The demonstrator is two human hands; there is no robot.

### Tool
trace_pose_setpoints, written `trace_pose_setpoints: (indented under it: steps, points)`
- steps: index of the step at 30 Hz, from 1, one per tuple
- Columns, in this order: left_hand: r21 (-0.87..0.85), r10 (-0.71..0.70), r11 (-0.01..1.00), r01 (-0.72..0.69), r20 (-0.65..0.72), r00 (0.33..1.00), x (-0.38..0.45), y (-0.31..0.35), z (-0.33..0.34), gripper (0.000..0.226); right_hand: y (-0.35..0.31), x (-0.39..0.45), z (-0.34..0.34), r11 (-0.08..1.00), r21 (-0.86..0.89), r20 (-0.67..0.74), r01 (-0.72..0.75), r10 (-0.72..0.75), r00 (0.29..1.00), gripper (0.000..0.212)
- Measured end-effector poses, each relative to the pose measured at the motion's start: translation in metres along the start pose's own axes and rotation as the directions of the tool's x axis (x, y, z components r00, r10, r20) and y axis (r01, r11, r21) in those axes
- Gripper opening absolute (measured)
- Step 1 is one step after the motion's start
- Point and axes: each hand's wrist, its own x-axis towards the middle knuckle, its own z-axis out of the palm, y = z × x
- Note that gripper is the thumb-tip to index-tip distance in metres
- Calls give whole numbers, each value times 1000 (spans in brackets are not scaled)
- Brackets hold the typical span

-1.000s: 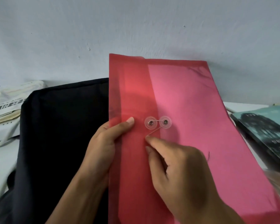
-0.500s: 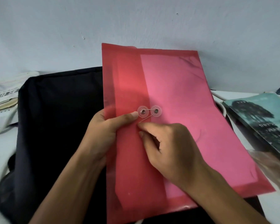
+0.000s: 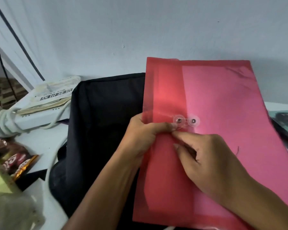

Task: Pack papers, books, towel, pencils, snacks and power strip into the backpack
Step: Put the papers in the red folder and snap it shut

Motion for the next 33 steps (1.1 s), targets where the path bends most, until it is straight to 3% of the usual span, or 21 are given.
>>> trace_pose_setpoints:
  steps: [7,11,14,16,21,24,26,31,32,33]
  points:
    - [23,57,998,-56,-46,997,1,-2,4,12,2,4,-19,989,146,130,-13,-7,991,26]
    - [-92,-11,996,8,-31,999,3,2,2,7,-6,4,-13,976,215,104,-46,24,994,28]
    - [-97,-22,995,22,-1,1000,1,4,2,11,-8,5,-8,973,232,83,-21,2,997,19]
    - [-89,-24,996,28,48,999,0,3,3,15,-18,9,-7,977,215,92,5,-26,995,23]
    - [-86,11,996,-9,28,1000,-1,4,-3,15,-39,31,-9,989,-32,105,143,-139,985,16]
    - [-121,9,993,-12,-22,1000,-1,8,-4,18,-45,40,-35,991,-79,89,111,-104,991,13]
    - [-148,-14,989,12,-16,1000,-2,10,-2,18,-47,37,-56,973,-215,91,81,-62,994,15]
    - [-183,-31,983,30,-5,1000,0,10,-4,15,-21,20,-103,720,-694,170,-16,186,968,46]
    - [-185,-30,982,29,-2,1000,0,9,-5,15,-11,21,-112,666,-745,112,-46,193,975,51]
    - [-184,-31,982,31,4,1000,0,9,-6,15,-5,23,-119,679,-731,41,-70,147,988,51]
